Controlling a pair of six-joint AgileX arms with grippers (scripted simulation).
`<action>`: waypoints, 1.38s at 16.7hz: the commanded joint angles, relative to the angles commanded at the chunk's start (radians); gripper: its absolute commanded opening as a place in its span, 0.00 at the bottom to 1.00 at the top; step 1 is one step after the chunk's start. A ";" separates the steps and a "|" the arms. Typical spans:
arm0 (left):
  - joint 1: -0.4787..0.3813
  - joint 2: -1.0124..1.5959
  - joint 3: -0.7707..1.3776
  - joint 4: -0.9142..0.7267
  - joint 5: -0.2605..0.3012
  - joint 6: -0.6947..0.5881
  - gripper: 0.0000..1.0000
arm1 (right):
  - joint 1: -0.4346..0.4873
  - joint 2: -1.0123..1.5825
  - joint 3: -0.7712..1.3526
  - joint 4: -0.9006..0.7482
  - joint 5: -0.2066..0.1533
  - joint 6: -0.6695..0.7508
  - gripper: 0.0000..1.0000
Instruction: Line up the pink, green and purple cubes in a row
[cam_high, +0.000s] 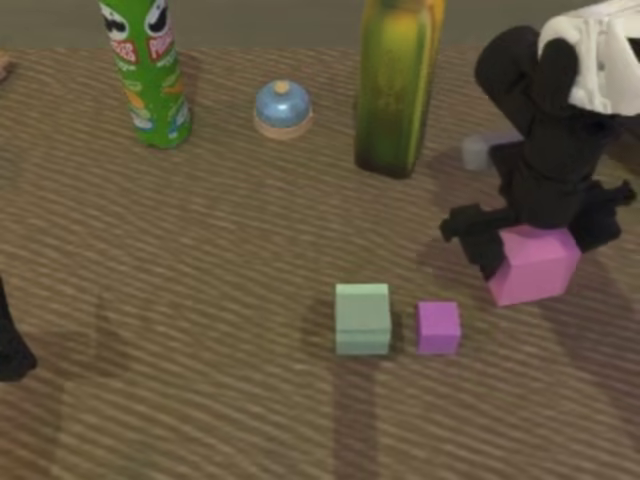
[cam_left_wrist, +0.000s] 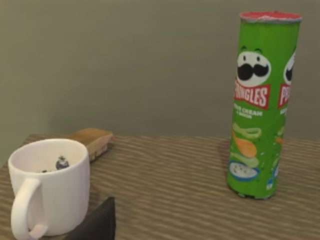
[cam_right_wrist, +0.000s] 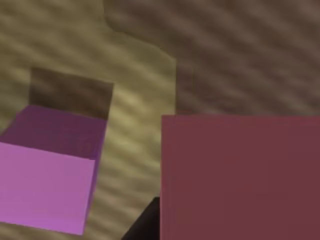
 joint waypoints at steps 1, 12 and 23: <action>0.000 0.000 0.000 0.000 0.000 0.000 1.00 | 0.021 0.035 0.053 -0.028 0.001 0.029 0.00; 0.000 0.000 0.000 0.000 0.000 0.000 1.00 | 0.344 0.545 1.019 -0.458 0.008 0.503 0.00; 0.000 0.000 0.000 0.000 0.000 0.000 1.00 | 0.486 0.733 1.389 -0.627 0.013 0.714 0.00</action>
